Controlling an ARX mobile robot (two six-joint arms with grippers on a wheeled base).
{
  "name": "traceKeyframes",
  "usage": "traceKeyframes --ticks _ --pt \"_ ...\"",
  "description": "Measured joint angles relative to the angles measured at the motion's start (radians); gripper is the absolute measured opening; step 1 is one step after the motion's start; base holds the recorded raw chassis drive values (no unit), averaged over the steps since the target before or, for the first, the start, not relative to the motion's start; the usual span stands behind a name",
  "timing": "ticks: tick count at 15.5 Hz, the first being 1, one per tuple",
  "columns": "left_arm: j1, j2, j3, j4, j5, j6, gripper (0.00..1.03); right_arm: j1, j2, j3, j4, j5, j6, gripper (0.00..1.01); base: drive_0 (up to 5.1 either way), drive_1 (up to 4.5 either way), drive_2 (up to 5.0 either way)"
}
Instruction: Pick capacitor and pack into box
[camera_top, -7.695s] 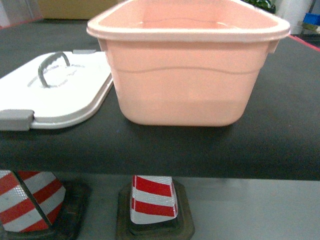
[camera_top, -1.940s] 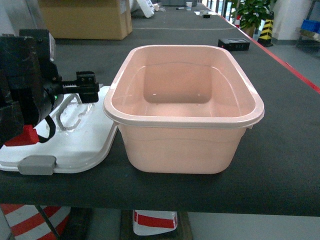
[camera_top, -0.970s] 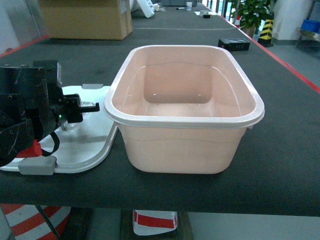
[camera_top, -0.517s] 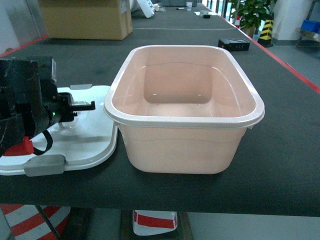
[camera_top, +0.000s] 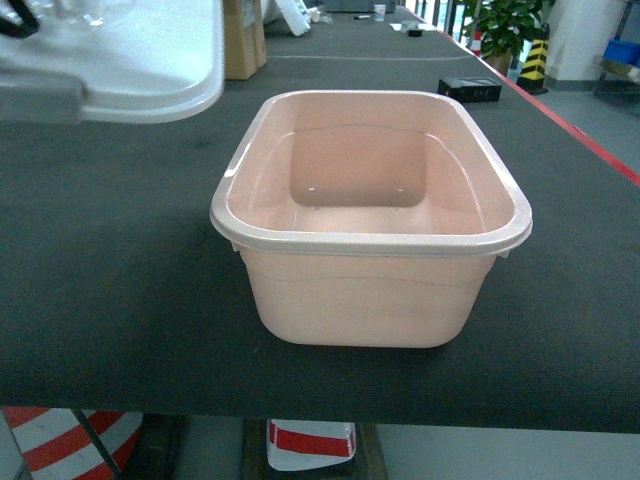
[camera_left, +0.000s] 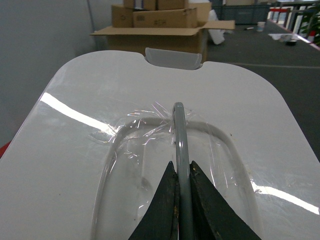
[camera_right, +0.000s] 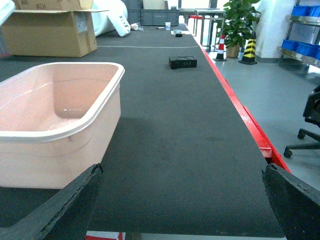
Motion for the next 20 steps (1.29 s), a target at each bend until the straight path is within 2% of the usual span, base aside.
traceKeyframes --ticks 1,3,4,5,7,9,12,13,14,16,20 --pt "-0.067 0.0 0.03 -0.038 -0.032 -0.024 0.02 0.0 0.0 0.0 0.0 0.0 0.0 0.98 0.0 0.0 0.0" --pt "-0.22 0.025 0.06 -0.084 -0.096 -0.108 0.02 0.0 0.0 0.0 0.0 0.0 0.0 0.98 0.0 0.0 0.0" --pt "-0.276 0.05 0.084 -0.103 -0.117 -0.131 0.02 0.0 0.0 0.0 0.0 0.0 0.0 0.98 0.0 0.0 0.0" --pt "-0.324 0.084 0.115 -0.119 -0.141 -0.15 0.02 0.0 0.0 0.0 0.0 0.0 0.0 0.98 0.0 0.0 0.0" --pt "-0.385 0.147 0.183 -0.168 -0.161 -0.157 0.02 0.0 0.0 0.0 0.0 0.0 0.0 0.98 0.0 0.0 0.0" --pt "-0.414 0.185 0.235 -0.2 -0.167 -0.165 0.02 0.0 0.0 0.0 0.0 0.0 0.0 0.98 0.0 0.0 0.0" --pt "-0.426 0.228 0.266 -0.251 -0.201 -0.18 0.02 0.0 0.0 0.0 0.0 0.0 0.0 0.98 0.0 0.0 0.0" --pt "-0.426 0.263 0.275 -0.275 -0.196 -0.192 0.02 0.0 0.0 0.0 0.0 0.0 0.0 0.98 0.0 0.0 0.0" --pt "-0.42 0.292 0.276 -0.306 -0.188 -0.22 0.02 0.0 0.0 0.0 0.0 0.0 0.0 0.98 0.0 0.0 0.0" --pt "-0.418 0.294 0.274 -0.306 -0.179 -0.24 0.02 0.0 0.0 0.0 0.0 0.0 0.0 0.98 0.0 0.0 0.0" --pt "-0.409 0.294 0.259 -0.305 -0.165 -0.254 0.02 0.0 0.0 0.0 0.0 0.0 0.0 0.98 0.0 0.0 0.0"
